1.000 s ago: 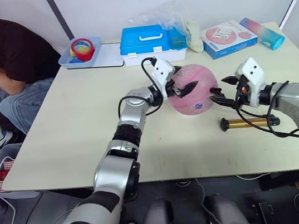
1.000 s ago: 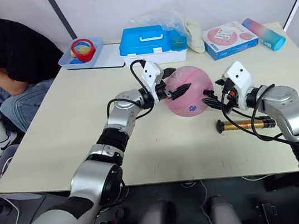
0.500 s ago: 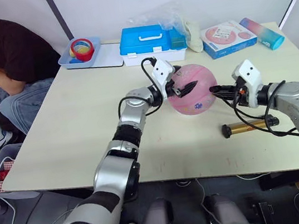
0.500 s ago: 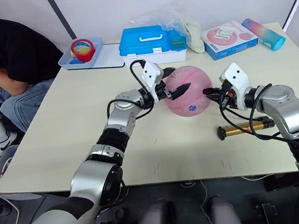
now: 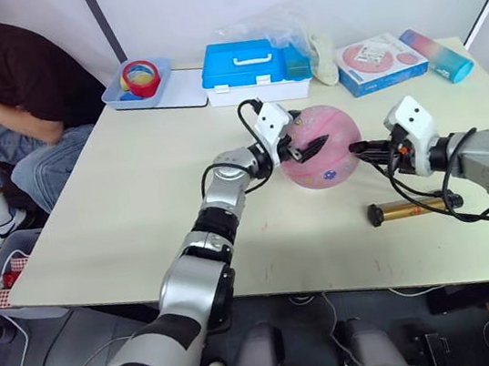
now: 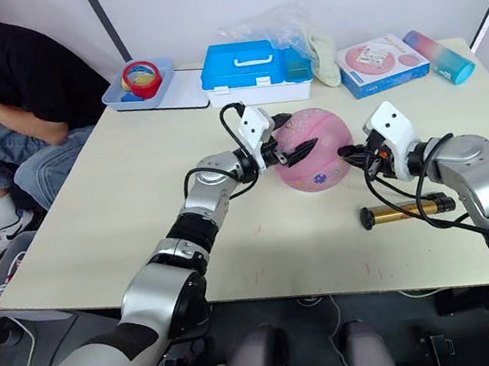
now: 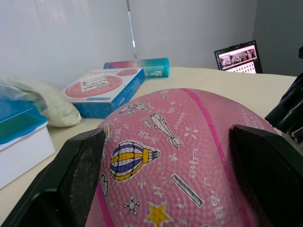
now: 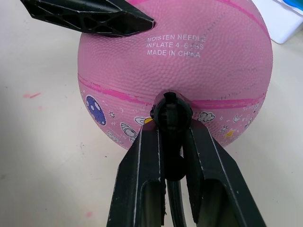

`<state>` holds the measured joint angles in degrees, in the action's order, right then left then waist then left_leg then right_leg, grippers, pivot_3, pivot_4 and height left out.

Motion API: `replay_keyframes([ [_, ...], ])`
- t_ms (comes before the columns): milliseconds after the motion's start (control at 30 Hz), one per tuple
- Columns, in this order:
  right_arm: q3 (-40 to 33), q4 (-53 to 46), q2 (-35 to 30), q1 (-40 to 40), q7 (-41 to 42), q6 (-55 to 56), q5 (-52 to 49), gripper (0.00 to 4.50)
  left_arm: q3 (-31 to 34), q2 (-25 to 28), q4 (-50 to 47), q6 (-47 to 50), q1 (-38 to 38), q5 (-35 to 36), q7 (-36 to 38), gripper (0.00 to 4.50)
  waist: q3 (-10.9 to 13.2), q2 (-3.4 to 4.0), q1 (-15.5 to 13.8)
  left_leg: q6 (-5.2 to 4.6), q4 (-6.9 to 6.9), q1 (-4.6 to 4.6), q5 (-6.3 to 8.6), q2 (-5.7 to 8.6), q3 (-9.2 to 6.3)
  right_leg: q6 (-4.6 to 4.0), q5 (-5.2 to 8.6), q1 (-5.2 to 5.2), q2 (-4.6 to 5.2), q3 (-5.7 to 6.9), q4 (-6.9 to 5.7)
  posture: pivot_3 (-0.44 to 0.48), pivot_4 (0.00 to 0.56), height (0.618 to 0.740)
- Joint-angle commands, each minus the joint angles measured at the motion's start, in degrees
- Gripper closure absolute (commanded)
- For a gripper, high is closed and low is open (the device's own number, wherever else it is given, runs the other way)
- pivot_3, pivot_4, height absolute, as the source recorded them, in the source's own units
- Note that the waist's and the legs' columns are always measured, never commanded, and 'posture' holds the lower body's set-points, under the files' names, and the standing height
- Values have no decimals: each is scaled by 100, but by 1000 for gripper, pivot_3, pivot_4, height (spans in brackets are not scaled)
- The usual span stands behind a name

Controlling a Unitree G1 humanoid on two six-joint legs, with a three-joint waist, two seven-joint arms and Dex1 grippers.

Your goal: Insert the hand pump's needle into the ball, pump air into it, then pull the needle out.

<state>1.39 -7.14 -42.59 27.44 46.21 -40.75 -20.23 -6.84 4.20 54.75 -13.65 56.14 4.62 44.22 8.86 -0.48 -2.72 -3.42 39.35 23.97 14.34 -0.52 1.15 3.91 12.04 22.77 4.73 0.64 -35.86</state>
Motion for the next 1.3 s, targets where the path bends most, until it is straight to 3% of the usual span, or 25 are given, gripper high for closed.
replay_keyframes([
  [33, -623, -526, -190, -2, 54, 89, -264, 4454, -260, 56, 677, 263, -281, -494, -208, 0, 0, 0, -16, 0, 0, 0, 0, 1, -1, 1, 1, 0, 2, 1, 0, 0, 150, 740],
  [1300, -1109, -790, -592, -316, -57, 91, -573, 4454, -356, -11, 952, 226, -311, -572, -305, 0, 0, 0, -119, -9, -2, 32, 6, 20, -32, 17, 12, 2, 26, 34, 16, 0, 150, 740],
])
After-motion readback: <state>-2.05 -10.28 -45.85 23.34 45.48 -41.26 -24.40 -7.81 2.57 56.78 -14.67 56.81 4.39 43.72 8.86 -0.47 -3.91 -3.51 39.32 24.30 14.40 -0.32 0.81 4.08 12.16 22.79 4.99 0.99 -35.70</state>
